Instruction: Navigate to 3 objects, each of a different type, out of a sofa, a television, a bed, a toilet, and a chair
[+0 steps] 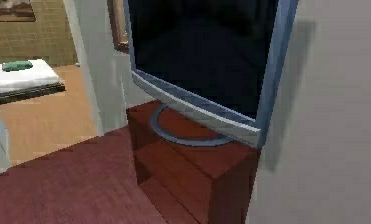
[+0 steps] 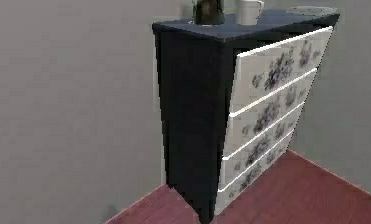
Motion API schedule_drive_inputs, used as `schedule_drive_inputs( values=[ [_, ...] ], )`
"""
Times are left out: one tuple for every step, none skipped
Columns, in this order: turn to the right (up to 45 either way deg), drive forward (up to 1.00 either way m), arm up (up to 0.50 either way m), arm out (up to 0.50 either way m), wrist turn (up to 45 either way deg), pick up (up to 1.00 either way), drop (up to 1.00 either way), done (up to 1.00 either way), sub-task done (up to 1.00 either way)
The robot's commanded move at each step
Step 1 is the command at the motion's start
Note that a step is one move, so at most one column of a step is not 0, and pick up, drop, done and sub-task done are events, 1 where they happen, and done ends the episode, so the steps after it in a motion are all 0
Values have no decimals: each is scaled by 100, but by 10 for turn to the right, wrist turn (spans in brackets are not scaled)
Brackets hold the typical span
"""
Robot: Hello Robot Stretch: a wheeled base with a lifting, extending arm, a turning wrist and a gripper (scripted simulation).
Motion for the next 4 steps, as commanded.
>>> schedule_drive_inputs(
  values=[
    [-450, 0, 0, 0, 0, 0, 0, 0, 0],
    [-450, 0, 0, 0, 0, 0, 0, 0, 0],
    [-390, 0, 0, 0, 0, 0, 0, 0, 0],
    [0, 45, 0, 0, 0, 0, 0, 0, 0]
  ],
)
